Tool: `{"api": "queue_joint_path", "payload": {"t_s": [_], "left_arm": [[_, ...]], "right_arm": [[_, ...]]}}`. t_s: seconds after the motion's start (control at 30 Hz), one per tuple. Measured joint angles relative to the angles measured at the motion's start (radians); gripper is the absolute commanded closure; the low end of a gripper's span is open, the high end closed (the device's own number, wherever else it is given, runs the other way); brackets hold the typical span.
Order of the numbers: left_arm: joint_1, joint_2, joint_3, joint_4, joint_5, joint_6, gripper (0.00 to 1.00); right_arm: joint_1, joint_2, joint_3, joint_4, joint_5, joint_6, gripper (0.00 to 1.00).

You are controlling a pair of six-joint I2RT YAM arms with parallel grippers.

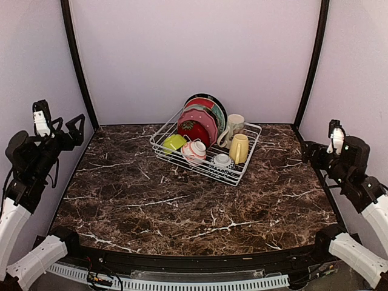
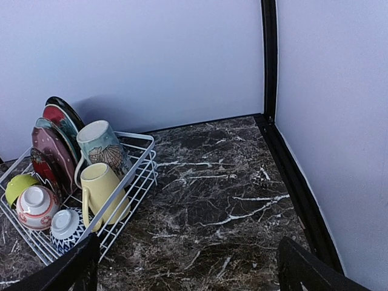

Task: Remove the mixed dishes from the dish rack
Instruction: Grab the cup from the dish rack.

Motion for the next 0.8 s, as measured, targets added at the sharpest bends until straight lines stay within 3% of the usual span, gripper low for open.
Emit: {"api": "queue_joint_path", "payload": {"t_s": [0.33, 0.6, 0.8], "left_arm": [[0.031, 0.315, 0.307, -0.222, 0.017, -0.062, 0.01], [0.044, 0.400, 0.336, -0.347, 0.103, -0.107, 0.01], [0.045, 0.466, 0.365, -0.367, 0.267, -0.148, 0.01]], "right_arm": [[-0.024, 0.337, 0.295, -0.166, 0.009, 0.055, 0.01], [-0.035, 0.463, 0.344, -0.227, -0.099, 0.088, 0.01], [-0.039, 0.568, 0.395, -0.250, -0.228, 0.079, 0.01]]}}
